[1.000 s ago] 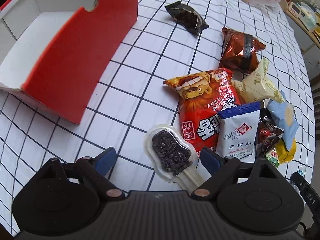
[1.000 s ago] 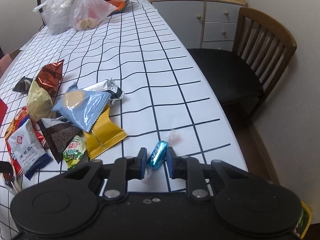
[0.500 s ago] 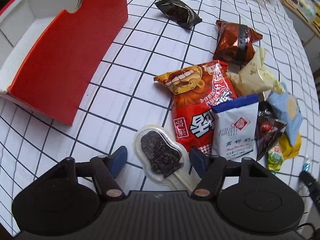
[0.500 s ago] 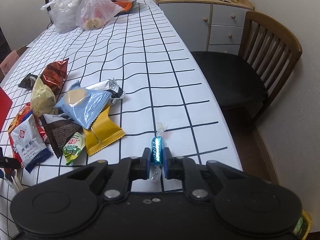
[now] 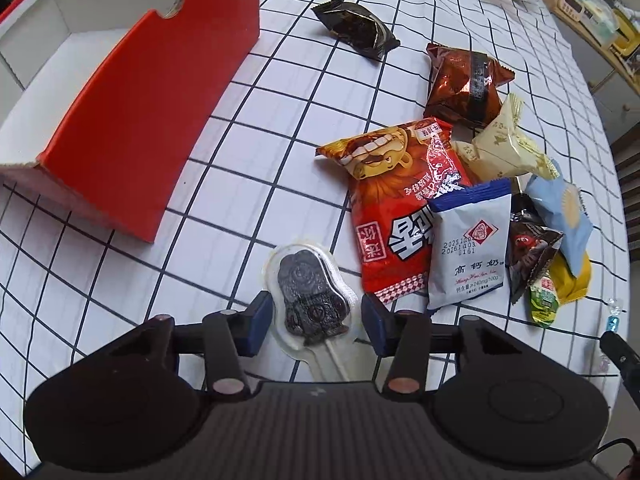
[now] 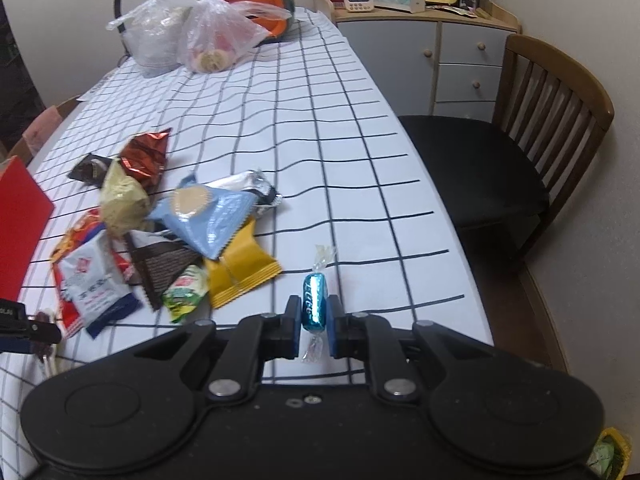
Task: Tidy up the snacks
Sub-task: 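Carry the candy and lollipop with both tools over the open cardboard box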
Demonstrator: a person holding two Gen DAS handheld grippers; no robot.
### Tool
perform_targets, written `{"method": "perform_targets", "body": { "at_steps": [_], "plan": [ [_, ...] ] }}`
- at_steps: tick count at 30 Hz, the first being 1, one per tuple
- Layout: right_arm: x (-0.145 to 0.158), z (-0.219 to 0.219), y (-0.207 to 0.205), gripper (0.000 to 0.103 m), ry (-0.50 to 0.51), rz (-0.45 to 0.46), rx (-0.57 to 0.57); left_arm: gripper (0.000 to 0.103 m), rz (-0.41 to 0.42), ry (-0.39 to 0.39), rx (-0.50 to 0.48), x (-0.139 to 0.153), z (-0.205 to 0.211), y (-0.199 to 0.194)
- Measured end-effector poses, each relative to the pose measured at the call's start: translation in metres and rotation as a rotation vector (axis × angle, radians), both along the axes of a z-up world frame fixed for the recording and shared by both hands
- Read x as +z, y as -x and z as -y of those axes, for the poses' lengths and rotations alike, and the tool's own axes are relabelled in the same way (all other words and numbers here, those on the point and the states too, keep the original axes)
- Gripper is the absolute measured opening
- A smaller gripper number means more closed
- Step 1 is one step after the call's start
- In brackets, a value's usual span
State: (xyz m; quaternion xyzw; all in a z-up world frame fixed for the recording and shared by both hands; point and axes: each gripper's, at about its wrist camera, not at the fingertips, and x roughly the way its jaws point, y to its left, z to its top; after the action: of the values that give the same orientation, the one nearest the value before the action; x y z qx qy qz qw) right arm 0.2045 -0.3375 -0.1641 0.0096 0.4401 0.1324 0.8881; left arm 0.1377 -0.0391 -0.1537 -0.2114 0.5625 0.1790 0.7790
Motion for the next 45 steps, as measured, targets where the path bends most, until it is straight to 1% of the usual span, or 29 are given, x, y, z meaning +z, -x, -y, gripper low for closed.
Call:
{"method": "perform_targets", "body": {
  "at_steps": [7, 15, 20, 29, 39, 45],
  "plan": [
    [0.013, -0.013, 0.019, 0.011, -0.036, -0.006, 0.053, 0.047, 0.022, 0.06, -0.012, 0.003, -0.017, 0.018],
    [0.04, -0.044, 0.045, 0.011, -0.068, 0.021, 0.126, 0.047, 0.084, 0.071, -0.062, 0.027, -0.03, 0.041],
    [0.063, -0.066, 0.057, 0.011, -0.076, 0.06, 0.176, 0.047, 0.139, 0.057, -0.097, 0.05, -0.039, 0.053],
    [0.095, -0.113, 0.07, 0.011, -0.093, 0.13, 0.243, 0.047, 0.228, 0.026, -0.142, 0.093, -0.065, 0.071],
    [0.123, -0.19, 0.076, 0.011, -0.118, 0.179, 0.343, 0.047, 0.301, -0.037, -0.158, 0.135, -0.121, 0.076],
    [0.133, -0.246, 0.077, 0.011, -0.12, 0.204, 0.411, 0.047, 0.336, -0.086, -0.159, 0.153, -0.158, 0.073]
  ]
}}
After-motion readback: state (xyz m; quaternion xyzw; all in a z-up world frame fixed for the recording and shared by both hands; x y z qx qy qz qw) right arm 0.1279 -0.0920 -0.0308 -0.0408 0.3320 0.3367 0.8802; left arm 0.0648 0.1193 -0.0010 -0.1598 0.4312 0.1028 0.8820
